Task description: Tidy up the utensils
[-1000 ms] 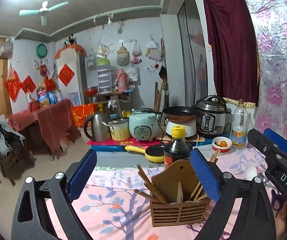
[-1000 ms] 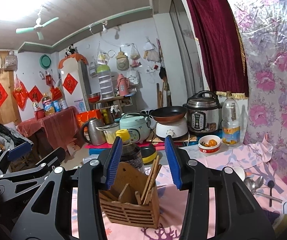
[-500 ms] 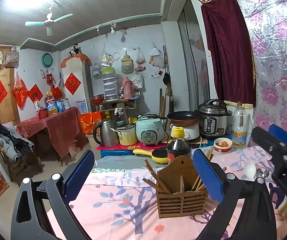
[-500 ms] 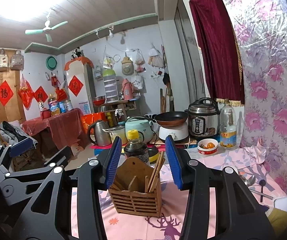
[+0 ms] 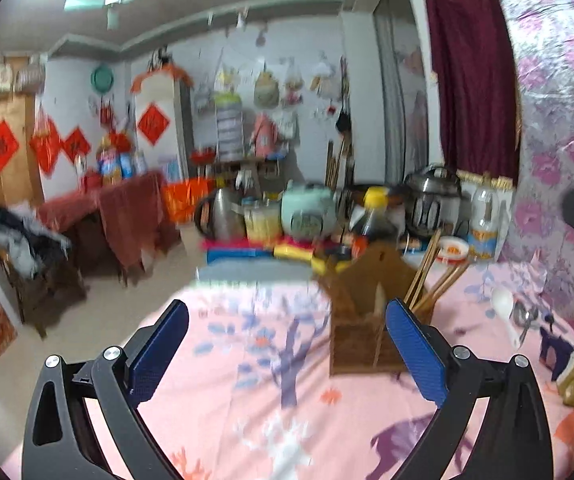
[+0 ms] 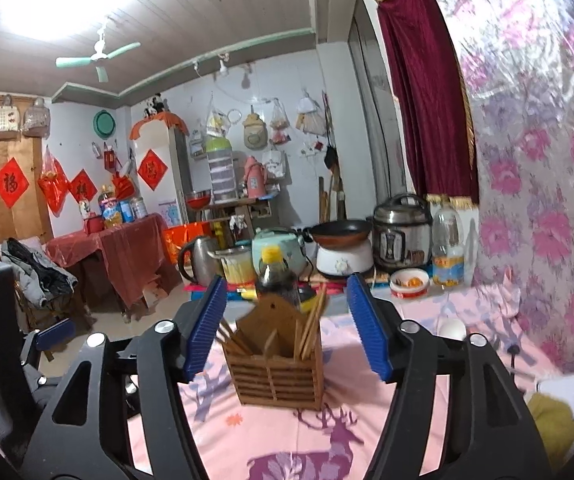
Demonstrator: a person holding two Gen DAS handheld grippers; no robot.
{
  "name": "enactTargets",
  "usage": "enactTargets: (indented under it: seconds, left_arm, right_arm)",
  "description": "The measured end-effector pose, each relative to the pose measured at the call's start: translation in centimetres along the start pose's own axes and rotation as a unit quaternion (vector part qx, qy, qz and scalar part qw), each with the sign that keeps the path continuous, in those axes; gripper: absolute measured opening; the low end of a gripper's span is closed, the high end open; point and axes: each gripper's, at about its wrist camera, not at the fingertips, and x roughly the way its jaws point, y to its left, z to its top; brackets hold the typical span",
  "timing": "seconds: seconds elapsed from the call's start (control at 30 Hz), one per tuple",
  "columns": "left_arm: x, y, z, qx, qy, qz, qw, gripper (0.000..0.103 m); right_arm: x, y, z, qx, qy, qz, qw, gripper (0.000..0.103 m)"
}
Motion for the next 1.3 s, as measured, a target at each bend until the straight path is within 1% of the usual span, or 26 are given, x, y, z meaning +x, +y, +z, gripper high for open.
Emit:
enactTargets:
  seconds: [0.07,0.13,0.23,0.3,0.4,0.5,0.63,0.77,0.9,1.07,1.3]
  left_arm:
    - [0.6,0.7,-0.9,-0.006,0.008,0.011,0.9999,0.097]
    - [1.1,0.9,-1.3,-0.009,0.017,0.014,0.9997,0.097]
    - [1.2,1.0,-1.6,-0.009,0.019,0.016,0.9997,0.097]
    - [1.1,0.8,-1.8,0.002,0.014,0.023,0.9996,0.097]
    - [0.7,0.4,-1.9,0.010,0.008,0.022,0.9997,0.097]
    - [0.2,-0.1,-2.0,0.016,-0.001,0.022,0.9996,0.097]
    - [0.1,-0.4,-2.2,0.019,0.001,0.015,0.9997,0.097]
    - [-0.2,-0.8,-2.3,0.028,-0.005,0.017,0.9995,0.097]
    - [0.1,-1.1,-2.5,0.028,0.005,0.016,0.9995,0.097]
    - [0.6,-1.1,-2.7,0.025,0.021,0.007,0.9995,0.097]
    - [1.2,-0.9,-2.8,0.018,0.041,-0.008,0.9990,0.097]
  right_arm:
    - [0.4,-0.4,-2.3,0.009,0.021,-0.009,1.000,0.068]
    - [1.5,-0.4,-4.0,0.004,0.054,-0.014,0.998,0.068]
    - [2.7,-0.2,-5.0,-0.009,0.084,-0.022,0.996,0.068]
    - [2.7,-0.2,-5.2,-0.013,0.086,-0.020,0.996,0.069]
    - [2.7,-0.3,-5.4,-0.019,0.090,-0.028,0.995,0.072]
    - [2.9,-0.7,-5.6,-0.012,0.097,-0.030,0.995,0.072]
    - [3.2,-1.2,-5.8,0.001,0.108,-0.029,0.994,0.072]
    - [3.3,-1.3,-6.0,0.004,0.115,-0.026,0.993,0.072]
    - [3.1,-1.3,-6.0,0.005,0.116,-0.027,0.993,0.075]
    - [3.1,-1.4,-6.0,0.004,0.113,-0.032,0.993,0.077]
    - [3.7,-1.1,-6.5,-0.005,0.131,-0.037,0.991,0.078]
